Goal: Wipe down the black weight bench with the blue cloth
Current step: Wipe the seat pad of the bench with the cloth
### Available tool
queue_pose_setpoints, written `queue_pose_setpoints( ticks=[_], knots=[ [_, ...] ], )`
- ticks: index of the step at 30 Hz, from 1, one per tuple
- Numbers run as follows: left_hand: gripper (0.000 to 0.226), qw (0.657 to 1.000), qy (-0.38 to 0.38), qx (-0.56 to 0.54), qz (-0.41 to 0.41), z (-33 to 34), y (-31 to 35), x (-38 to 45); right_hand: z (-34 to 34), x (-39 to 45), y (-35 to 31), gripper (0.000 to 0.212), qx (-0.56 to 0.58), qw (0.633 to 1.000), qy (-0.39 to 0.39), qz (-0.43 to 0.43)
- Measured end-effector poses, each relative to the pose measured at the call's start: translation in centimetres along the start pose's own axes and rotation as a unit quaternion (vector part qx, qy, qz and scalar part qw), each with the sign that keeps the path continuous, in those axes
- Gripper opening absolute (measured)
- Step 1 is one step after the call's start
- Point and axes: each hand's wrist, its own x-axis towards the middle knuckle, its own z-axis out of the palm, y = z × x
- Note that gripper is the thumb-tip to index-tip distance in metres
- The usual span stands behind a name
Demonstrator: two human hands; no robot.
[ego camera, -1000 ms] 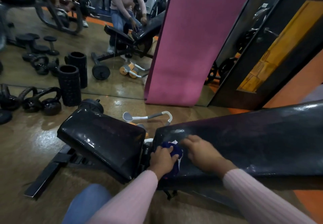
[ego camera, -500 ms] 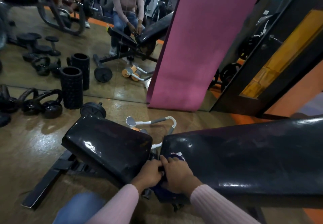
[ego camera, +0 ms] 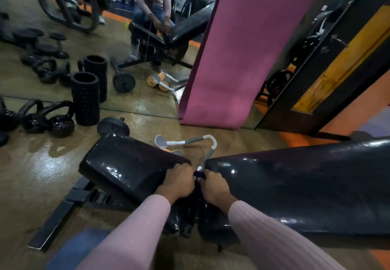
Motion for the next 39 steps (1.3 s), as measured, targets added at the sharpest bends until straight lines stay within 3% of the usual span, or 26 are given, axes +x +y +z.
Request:
queue_pose_setpoints(
  ticks=[4, 8, 13, 18, 20, 22, 26, 32, 37, 39],
  knots=[
    [0.042, 0.995, 0.046, 0.074, -0.038, -2.1, -3.3, -0.1, 4.0, -1.2, -2.5, 0.03, 0.143, 0.99, 0.008, 0.017],
    [0.036, 0.992, 0.041, 0.076, -0.088, -3.7, -6.7, -0.9, 9.6, -3.8, -5.8, 0.057, 0.156, 0.987, -0.037, 0.032],
    [0.035, 0.994, 0.073, 0.016, -0.085, -4.9, -7.5, -0.9, 10.9, -5.9, -5.6, 0.078, 0.141, 0.988, -0.047, -0.029],
    [0.031, 0.995, 0.07, -0.011, -0.075, -5.6, -7.2, -0.7, 9.9, -1.7, -5.8, 0.061, 0.16, 0.983, -0.076, 0.045],
    [0.029, 0.995, 0.068, -0.019, -0.064, -5.7, -6.9, -0.7, 9.4, -0.8, -6.5, 0.062, 0.143, 0.986, -0.088, 0.019],
    [0.027, 0.996, 0.069, -0.025, -0.055, -5.9, -6.6, -0.8, 9.1, -1.6, -6.2, 0.063, 0.122, 0.986, -0.095, -0.06],
    [0.028, 0.995, 0.067, -0.024, -0.063, -6.2, -6.2, -1.0, 8.1, -4.3, -2.3, 0.07, 0.078, 0.976, -0.116, -0.168],
    [0.028, 0.995, 0.059, -0.017, -0.08, -6.6, -5.9, -2.0, 5.6, 0.0, -5.4, 0.076, 0.023, 0.986, -0.144, -0.077],
    [0.032, 0.995, 0.053, -0.015, -0.085, -7.1, -6.3, -2.6, 6.8, -4.1, -5.0, 0.077, -0.021, 0.974, -0.158, -0.161],
    [0.035, 0.994, 0.056, -0.021, -0.09, -7.5, -6.7, -2.6, 6.9, -5.0, -3.1, 0.075, -0.005, 0.971, -0.182, -0.153]
  ],
)
